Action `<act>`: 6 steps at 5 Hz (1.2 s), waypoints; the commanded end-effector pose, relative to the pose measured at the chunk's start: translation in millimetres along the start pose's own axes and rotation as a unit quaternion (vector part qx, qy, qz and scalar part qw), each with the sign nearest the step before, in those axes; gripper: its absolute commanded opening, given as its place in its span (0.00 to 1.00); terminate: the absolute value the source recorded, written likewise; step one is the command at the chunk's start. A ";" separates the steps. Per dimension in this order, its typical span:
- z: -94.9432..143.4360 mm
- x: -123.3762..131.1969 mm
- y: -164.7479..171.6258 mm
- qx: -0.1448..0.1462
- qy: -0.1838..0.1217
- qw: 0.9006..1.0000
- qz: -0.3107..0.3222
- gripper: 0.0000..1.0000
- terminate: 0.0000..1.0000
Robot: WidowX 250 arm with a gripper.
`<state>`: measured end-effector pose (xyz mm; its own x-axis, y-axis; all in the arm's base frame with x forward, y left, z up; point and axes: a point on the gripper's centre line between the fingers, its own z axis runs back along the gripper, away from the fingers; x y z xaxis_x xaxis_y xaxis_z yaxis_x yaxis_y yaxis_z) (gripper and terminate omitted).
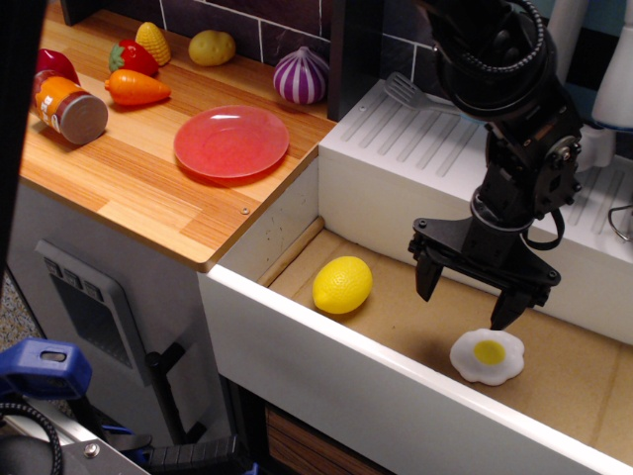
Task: Put lemon on plate
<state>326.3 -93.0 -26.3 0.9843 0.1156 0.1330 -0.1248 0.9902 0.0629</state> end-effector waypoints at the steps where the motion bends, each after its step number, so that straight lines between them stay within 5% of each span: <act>1: 0.0 0.0 0.0 0.000 0.000 1.000 0.000 1.00 0.00; 3: 15.8 13.3 57.8 0.050 0.011 0.995 -0.080 1.00 0.00; 6: -9.7 28.7 91.7 0.045 -0.022 0.992 -0.117 1.00 0.00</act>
<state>338.1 0.4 -46.4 0.9866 -0.1251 0.1048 0.1077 0.9816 0.1579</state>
